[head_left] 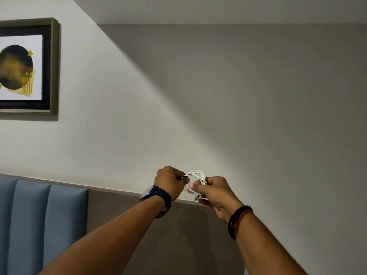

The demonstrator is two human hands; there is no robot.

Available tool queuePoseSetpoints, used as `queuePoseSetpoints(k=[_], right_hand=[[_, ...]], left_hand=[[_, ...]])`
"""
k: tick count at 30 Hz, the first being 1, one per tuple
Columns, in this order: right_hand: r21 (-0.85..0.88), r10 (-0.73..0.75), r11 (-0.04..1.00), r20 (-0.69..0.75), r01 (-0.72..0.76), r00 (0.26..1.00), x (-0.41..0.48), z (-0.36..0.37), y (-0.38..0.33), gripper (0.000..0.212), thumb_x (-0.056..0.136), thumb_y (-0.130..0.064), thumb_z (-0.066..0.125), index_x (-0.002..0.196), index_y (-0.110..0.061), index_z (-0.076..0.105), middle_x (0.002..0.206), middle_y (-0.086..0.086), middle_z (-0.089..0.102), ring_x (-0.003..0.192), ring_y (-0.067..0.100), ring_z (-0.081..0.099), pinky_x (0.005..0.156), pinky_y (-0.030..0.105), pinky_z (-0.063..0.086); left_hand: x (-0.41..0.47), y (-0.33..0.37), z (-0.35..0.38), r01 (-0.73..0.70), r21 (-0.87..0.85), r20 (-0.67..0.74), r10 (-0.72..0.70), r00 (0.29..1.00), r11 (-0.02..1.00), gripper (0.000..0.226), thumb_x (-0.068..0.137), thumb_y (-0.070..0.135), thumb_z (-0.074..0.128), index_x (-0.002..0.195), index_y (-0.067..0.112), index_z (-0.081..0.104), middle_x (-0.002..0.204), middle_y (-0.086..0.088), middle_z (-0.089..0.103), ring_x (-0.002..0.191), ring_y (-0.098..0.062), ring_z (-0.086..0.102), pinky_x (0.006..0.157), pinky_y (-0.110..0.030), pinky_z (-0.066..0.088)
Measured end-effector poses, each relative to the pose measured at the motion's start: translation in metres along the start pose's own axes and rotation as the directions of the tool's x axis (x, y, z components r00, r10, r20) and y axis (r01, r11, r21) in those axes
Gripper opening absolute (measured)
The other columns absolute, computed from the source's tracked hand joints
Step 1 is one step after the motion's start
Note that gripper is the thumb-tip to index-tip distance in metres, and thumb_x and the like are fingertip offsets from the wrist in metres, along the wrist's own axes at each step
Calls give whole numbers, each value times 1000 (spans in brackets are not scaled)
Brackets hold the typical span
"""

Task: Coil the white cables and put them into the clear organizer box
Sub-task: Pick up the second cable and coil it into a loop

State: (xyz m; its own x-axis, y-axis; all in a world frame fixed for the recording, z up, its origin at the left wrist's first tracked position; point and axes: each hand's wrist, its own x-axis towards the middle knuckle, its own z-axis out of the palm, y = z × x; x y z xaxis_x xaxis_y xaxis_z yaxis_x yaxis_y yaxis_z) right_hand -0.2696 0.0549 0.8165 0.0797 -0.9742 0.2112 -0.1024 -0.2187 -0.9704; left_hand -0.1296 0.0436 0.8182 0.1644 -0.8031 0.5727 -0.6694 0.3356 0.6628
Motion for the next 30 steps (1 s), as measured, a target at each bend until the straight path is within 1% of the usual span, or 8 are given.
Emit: queuePoseSetpoints(k=[2,5,9,14,19,22,26,30], right_hand=[[-113,-72,991,-47,67,996,-1,-2,1,18,68,-3,81,81,-7,69,85,13,71,75,25,67,69,34,59],[-267,-116,959,-72,93,991,-2,-8,2,36,66,-2,82,99,-4,69,92,16,73,81,26,69,72,31,56],[-475,-183,861,50,184,982,-5,-13,4,23,74,-3,74,96,-10,72,85,6,75,83,19,70,82,31,56],[-585,-180,749,275,313,944,-9,-23,5,16,85,-7,65,98,-13,73,96,2,74,97,16,67,88,28,51],[-779,-202,549,227,302,953,-7,-28,15,22,85,-23,67,106,-30,68,116,-3,47,111,19,42,100,33,37],[-815,-218,468,267,341,939,-8,-30,15,28,87,-17,66,113,-26,68,106,-2,41,99,14,39,91,25,38],[-842,-256,355,331,407,908,-14,-31,11,25,88,-7,56,100,-23,71,92,-3,43,86,17,49,76,25,43],[-834,-321,404,255,375,912,-14,-29,15,27,88,-5,55,99,-24,72,88,-4,43,81,15,49,70,20,37]], left_hand=[[1,-1,-3,13,25,-3,-13,1000,1000,14,83,21,67,82,11,77,64,-8,67,68,-25,63,63,-29,50],[1,-6,-6,34,33,4,-34,999,999,14,84,20,67,84,11,77,67,-7,68,74,-27,67,73,-33,54],[3,-10,-10,14,53,32,-16,999,998,15,82,20,70,92,10,76,79,-10,75,75,-24,69,79,-35,57],[3,-19,-15,37,16,134,-39,990,999,16,80,16,72,92,7,76,72,-6,73,55,-8,66,61,-17,54],[-2,-24,-12,34,-16,216,-30,976,999,12,80,13,72,89,6,76,66,-4,70,53,-7,65,53,-12,52],[-6,-26,-9,18,10,277,-20,961,1000,12,81,14,71,89,6,76,59,3,66,52,-6,64,50,-9,47],[-9,-27,-5,50,-26,288,-40,957,998,16,81,14,71,94,6,75,74,-6,71,66,-17,71,63,-18,56],[-12,-27,-3,80,-89,301,-50,952,993,17,81,13,72,94,3,74,73,-5,70,71,-22,73,66,-22,58]])
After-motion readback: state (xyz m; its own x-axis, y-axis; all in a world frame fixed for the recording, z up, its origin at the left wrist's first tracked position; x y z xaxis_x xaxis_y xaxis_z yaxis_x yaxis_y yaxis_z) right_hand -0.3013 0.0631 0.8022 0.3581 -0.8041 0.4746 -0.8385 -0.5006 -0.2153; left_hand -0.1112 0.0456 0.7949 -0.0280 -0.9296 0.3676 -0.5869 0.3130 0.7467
